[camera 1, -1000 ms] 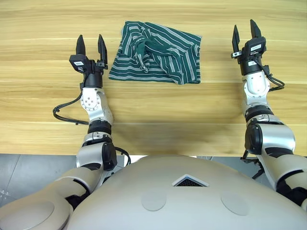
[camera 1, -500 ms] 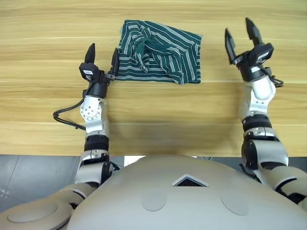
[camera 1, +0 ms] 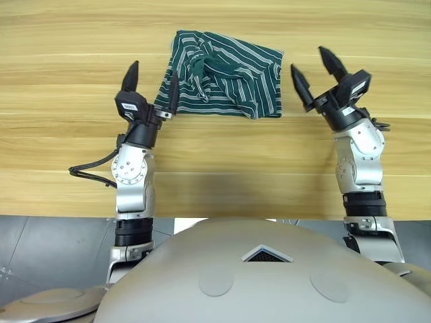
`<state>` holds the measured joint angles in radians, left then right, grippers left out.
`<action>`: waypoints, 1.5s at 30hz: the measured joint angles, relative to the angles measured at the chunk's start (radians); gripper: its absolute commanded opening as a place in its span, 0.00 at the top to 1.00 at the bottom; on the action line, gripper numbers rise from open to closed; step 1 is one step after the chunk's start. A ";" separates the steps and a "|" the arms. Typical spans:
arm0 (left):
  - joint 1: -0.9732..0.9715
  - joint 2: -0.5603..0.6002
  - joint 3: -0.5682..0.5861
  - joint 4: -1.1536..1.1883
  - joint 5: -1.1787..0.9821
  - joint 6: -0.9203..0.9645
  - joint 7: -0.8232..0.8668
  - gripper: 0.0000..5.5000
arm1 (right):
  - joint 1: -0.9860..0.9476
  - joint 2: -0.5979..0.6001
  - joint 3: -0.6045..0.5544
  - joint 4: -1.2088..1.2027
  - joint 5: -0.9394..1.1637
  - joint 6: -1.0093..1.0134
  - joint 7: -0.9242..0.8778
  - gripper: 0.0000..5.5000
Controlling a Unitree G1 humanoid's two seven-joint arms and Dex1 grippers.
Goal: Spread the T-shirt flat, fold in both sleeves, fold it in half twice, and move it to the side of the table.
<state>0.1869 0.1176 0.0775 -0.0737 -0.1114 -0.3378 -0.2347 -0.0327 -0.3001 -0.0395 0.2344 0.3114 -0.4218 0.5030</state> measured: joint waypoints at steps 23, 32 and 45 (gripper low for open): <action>-0.370 0.066 0.200 0.880 -0.120 -0.532 -0.106 0.28 | -0.366 0.003 -0.154 0.891 -0.238 -0.503 -0.272 0.38; -0.219 0.021 0.108 0.541 -0.203 -0.432 -0.173 0.28 | -0.229 0.032 -0.062 0.595 -0.032 -0.463 0.113 0.38; 0.077 -0.020 -0.229 -0.174 -0.081 0.349 0.024 0.28 | 0.225 -0.097 0.198 -0.324 0.113 0.275 0.173 0.38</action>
<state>0.2643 0.0977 -0.1519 -0.2481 -0.1926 0.0107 -0.2104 0.1927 -0.3969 0.1585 -0.0899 0.4240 -0.1471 0.6763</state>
